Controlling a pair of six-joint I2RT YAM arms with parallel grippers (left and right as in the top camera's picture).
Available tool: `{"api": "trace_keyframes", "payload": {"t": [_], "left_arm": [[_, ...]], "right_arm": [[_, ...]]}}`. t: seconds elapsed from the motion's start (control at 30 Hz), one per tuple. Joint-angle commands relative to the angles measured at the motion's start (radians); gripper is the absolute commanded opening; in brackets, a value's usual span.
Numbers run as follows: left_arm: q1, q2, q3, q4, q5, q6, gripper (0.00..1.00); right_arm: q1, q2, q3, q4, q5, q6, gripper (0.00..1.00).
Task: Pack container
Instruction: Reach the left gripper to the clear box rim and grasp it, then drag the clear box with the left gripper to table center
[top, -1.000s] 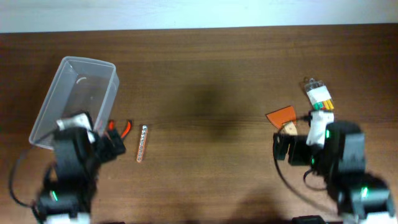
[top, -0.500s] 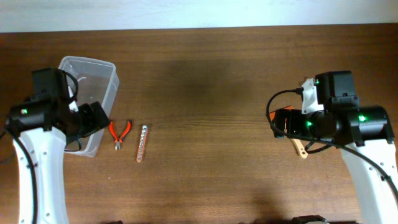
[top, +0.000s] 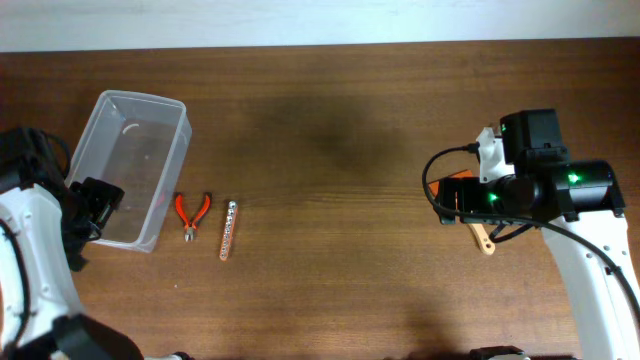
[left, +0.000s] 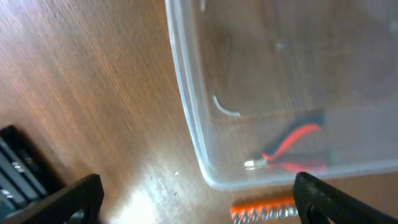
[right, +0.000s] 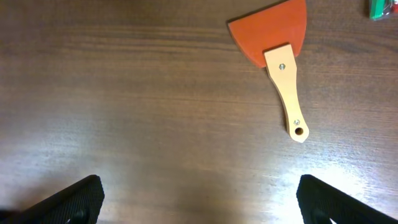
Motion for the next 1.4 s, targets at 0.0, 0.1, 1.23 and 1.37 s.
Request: {"api": "trace_keyframes", "payload": {"t": [0.0,0.1,1.23,1.37], "left_arm": [[0.020,0.066,-0.054,0.043,-0.011,-0.074,0.99],[0.020,0.113,-0.073,0.089,-0.042,-0.074,0.99],[0.020,0.314,-0.074,0.204,-0.057,-0.074,0.02],[0.020,0.314,-0.074,0.201,-0.052,-0.074,0.02]], "right_arm": [[0.006,0.002,0.021,-0.015,0.009,-0.022,0.99],[0.006,0.002,0.021,-0.026,0.009,-0.023,0.99],[0.006,0.002,0.021,-0.037,0.010,-0.022,0.99],[0.006,0.002,0.021,-0.037,0.010,-0.022,0.99]]}}
